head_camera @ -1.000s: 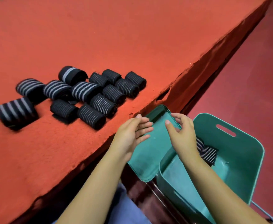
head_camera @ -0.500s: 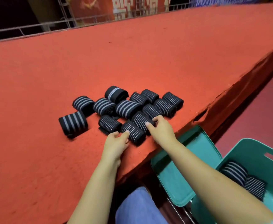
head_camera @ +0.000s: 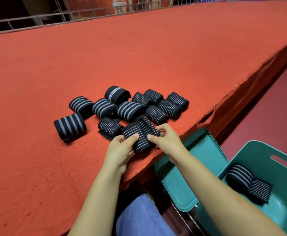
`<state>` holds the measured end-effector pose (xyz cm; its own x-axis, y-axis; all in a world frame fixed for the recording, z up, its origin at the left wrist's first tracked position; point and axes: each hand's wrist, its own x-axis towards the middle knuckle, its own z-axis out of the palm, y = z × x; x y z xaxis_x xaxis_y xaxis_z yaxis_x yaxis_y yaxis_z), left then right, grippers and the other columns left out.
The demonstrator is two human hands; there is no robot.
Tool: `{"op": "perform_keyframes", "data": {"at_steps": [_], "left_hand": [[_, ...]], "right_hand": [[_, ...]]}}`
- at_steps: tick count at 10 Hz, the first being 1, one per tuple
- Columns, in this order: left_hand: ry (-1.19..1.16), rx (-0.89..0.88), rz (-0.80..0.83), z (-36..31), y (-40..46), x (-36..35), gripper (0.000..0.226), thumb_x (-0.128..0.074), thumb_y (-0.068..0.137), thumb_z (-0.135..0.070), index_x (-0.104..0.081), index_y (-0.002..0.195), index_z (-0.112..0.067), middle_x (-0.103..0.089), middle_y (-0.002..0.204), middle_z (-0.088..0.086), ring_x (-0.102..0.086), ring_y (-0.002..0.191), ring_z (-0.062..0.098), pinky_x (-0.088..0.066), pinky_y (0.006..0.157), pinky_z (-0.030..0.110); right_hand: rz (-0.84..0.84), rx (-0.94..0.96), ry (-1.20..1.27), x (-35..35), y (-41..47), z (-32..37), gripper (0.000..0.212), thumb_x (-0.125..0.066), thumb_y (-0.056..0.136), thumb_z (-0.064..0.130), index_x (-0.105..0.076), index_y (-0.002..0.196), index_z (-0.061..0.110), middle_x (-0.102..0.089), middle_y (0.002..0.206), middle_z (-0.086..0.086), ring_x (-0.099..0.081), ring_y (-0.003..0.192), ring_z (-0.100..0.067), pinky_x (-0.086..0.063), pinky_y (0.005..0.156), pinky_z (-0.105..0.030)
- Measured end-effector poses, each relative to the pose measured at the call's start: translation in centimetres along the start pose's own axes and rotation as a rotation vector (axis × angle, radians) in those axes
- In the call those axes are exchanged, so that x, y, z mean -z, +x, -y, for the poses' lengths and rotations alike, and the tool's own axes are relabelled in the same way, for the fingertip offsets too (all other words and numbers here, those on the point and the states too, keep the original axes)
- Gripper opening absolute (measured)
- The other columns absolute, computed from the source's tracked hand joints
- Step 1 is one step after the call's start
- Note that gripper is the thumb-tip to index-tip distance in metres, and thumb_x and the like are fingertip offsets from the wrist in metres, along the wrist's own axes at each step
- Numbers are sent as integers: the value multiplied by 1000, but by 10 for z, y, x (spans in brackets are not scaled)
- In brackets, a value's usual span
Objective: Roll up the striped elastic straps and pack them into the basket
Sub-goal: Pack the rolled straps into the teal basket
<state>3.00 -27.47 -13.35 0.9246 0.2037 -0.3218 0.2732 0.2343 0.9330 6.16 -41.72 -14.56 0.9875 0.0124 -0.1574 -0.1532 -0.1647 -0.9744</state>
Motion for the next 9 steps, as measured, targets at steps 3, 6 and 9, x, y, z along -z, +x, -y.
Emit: {"op": "perform_keyframes", "data": {"at_steps": [3,6,9], "left_hand": [[-70,-76,290,3,-45,-68,6,-57,94,-7,-63,93,-9,-75,83,4,-71,71,11,-55,61,20],[19,141,549,69,-77,-154,11,-62,91,-7,-60,101,-4,-71,85,4,-69,72,11,-58,65,24],[90,253,572,102,-75,-181,11,-63,91,-5,-55,86,-10,-70,74,0,-68,67,12,-58,65,25]], "right_hand": [[-181,50,438,84,-56,-3,16,-63,88,4,-56,98,15,-65,90,3,-60,76,-4,-45,69,-22],[-831,-414,587,220,-80,-105,22,-51,98,10,-51,77,19,-62,81,3,-54,60,-9,-41,52,-20],[-278,-672,-1163,251,-100,-199,29,-34,100,16,-48,97,-9,-42,72,14,-36,74,4,-13,75,-5]]}}
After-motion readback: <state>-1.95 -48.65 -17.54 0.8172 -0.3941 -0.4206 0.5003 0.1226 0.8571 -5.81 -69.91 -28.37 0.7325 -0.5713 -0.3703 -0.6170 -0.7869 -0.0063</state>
